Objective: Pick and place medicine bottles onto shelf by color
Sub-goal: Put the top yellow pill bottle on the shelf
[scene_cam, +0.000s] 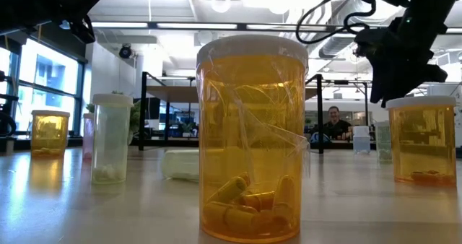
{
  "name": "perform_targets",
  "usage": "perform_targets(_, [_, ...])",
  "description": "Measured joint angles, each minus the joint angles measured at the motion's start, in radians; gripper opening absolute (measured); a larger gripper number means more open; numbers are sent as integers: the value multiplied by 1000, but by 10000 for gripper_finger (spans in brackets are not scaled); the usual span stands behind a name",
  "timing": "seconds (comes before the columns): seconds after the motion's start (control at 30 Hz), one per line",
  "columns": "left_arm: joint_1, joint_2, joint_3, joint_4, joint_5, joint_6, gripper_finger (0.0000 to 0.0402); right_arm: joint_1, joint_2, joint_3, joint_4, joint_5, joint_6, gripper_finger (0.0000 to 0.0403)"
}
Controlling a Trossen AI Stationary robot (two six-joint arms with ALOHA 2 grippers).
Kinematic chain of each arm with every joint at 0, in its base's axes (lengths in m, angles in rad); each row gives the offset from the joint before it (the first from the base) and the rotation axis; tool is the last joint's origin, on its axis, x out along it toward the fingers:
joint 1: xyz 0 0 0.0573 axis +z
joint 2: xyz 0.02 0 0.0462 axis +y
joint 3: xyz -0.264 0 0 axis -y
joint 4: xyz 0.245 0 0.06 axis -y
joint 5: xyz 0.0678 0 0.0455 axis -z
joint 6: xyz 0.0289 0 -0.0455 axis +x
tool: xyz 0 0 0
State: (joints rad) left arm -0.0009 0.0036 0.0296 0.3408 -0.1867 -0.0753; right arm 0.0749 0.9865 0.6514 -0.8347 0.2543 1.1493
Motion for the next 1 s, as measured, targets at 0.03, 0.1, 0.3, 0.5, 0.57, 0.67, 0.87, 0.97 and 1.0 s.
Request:
perform_targets(0.03, [0,0,0,0,0,0,0,8,7,0,4,0,3,135])
perform_targets(0.1, [0,0,0,0,0,0,0,24,20,0,12,5,10,135])
perform_targets(0.3, [0,0,0,-1,0,0,0,54,56,0,25,26,22,135])
perform_targets(0.5, [0,0,0,-2,0,0,0,73,91,0,43,26,22,135])
perform_targets(0.57, [0,0,0,-2,0,0,0,79,101,0,54,26,22,135])
perform_targets(0.67, [0,0,0,-3,0,0,0,85,117,0,59,26,22,135])
perform_targets(0.87, [0,0,0,-4,0,0,0,85,156,0,62,26,22,135])
perform_targets(0.97, [0,0,0,-4,0,0,0,85,173,3,65,31,21,135])
perform_targets(1.0, [0,0,0,-4,0,0,0,85,178,3,65,34,21,135])
